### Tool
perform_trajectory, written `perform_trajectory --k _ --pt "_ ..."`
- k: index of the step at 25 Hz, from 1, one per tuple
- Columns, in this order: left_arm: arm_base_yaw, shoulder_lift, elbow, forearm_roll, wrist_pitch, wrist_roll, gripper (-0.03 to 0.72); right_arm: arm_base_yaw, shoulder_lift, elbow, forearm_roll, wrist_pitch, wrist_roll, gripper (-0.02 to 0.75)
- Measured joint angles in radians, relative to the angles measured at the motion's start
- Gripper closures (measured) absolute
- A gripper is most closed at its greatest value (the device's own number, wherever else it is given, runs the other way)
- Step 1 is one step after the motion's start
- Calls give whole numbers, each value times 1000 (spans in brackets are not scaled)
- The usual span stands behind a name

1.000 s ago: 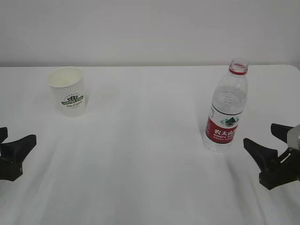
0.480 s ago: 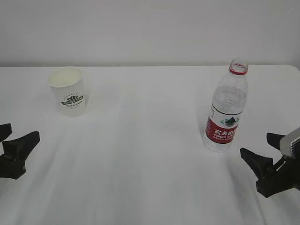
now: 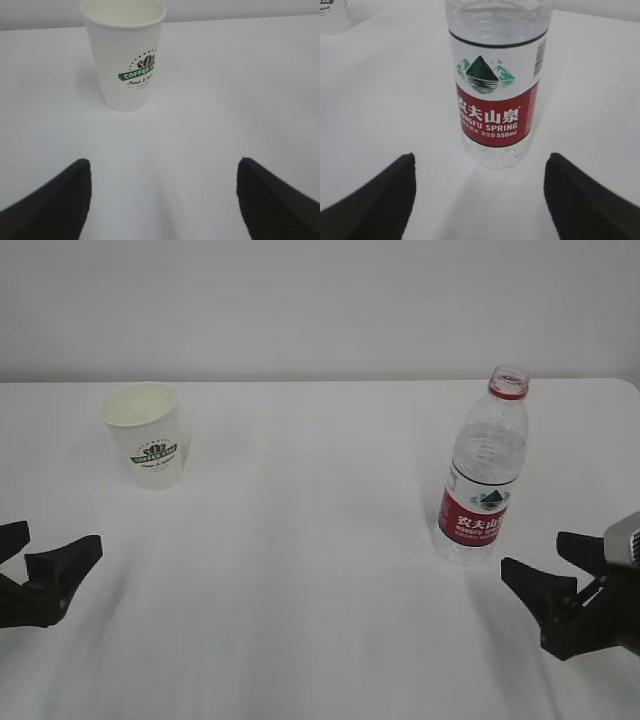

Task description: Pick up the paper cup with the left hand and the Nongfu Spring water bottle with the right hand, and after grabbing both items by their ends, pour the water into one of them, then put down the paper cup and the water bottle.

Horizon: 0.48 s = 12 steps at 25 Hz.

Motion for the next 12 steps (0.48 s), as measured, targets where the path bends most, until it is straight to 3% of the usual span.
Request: perform_trajectory --k 5,12 --pt "0 2 0 0 0 -4 -1 0 0 0 9 0 11 86" --pt "0 2 0 0 -1 -6 -3 0 10 -31 52 -2 9 77"
